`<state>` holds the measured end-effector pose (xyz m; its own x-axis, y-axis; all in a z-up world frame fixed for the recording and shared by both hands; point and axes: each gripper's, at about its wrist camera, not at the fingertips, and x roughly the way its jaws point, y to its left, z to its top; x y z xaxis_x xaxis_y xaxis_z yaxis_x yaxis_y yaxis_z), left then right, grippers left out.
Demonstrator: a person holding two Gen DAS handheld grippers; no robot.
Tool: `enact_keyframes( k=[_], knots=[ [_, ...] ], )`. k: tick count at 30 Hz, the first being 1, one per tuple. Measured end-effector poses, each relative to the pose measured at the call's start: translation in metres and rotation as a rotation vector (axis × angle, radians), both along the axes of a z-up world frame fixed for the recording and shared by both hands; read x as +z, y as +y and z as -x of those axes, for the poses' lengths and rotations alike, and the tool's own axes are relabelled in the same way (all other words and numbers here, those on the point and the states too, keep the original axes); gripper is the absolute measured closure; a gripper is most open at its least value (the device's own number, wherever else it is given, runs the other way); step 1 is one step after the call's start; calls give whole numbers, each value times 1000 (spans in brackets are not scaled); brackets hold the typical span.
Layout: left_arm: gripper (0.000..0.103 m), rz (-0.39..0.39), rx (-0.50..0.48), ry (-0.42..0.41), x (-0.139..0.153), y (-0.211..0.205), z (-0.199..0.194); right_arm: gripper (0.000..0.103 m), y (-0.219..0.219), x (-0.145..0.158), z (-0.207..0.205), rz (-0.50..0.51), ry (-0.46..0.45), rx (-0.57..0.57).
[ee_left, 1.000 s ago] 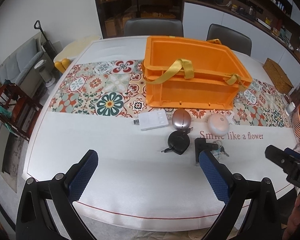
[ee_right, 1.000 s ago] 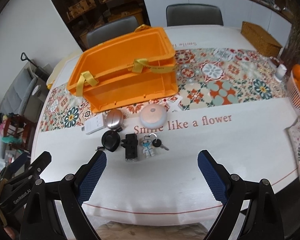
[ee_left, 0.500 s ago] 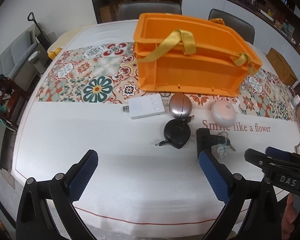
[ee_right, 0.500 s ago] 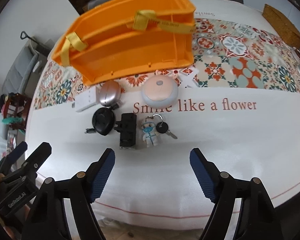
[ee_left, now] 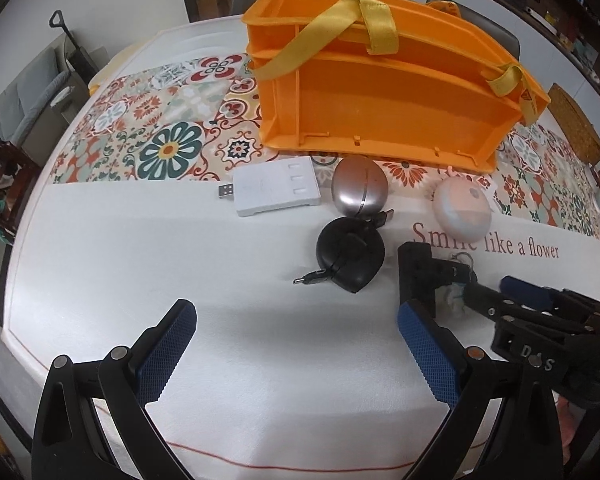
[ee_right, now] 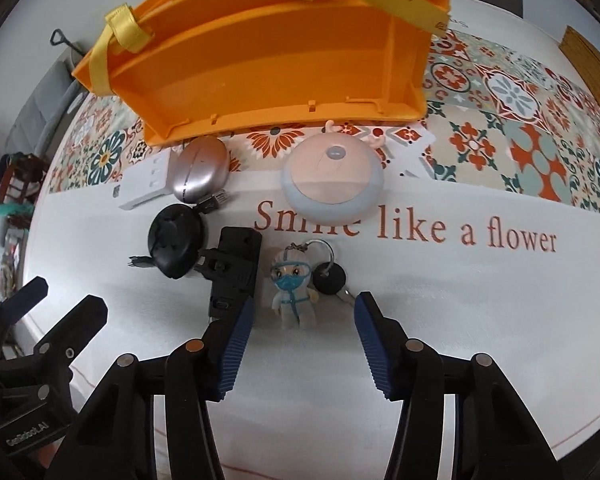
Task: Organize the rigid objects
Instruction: 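Reach the left tool to the black cable reel while the right tool reaches the figure keychain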
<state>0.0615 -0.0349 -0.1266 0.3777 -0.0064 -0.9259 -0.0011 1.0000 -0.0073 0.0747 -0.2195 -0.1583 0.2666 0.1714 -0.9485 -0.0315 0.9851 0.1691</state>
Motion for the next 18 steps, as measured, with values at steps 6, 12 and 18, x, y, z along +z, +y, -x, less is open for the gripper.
enact_keyframes(
  k=[6, 12, 18],
  knots=[
    [0, 2, 16, 7, -12, 0, -4, 61, 2, -15, -8, 4, 5, 6],
    [0, 6, 31, 26, -21, 2, -6, 65, 8, -22, -14, 2, -5, 23],
    [0, 19, 20, 18, -24, 4, -6, 66, 15, -22, -16, 15, -31, 35]
  ],
)
